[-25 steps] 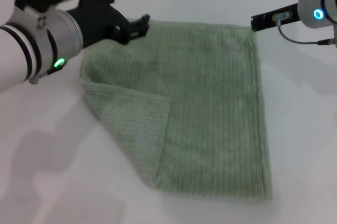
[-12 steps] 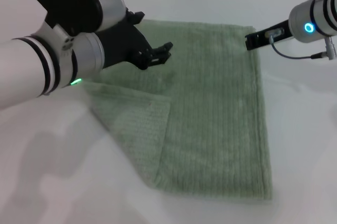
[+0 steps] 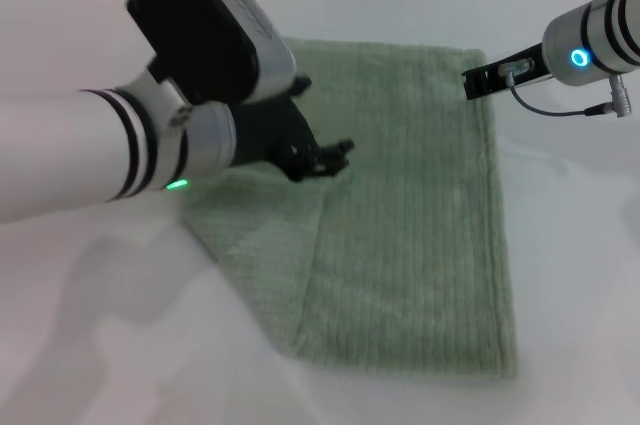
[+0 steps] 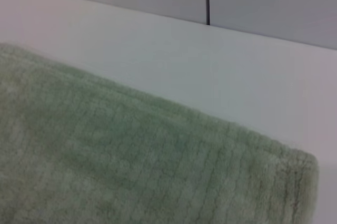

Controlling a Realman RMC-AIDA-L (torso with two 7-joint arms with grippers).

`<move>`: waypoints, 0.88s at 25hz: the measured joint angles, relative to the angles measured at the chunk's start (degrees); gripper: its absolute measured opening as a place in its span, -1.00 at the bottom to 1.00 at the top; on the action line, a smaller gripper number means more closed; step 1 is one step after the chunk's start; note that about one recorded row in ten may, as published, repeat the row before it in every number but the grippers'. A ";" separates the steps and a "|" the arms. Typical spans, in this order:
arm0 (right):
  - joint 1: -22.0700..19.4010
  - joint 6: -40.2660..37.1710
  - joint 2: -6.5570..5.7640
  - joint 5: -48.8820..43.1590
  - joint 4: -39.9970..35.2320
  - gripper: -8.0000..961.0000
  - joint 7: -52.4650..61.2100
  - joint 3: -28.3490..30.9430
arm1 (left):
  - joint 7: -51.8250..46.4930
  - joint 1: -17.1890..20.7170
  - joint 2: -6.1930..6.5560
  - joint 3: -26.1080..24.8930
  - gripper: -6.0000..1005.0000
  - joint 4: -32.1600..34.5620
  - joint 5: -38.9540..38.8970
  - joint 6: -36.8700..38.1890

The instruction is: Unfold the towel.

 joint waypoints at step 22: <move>-0.10 -1.06 0.21 0.49 -0.95 -0.98 -0.06 -0.67 | -6.32 -8.61 -0.30 2.34 0.51 10.13 2.39 -6.53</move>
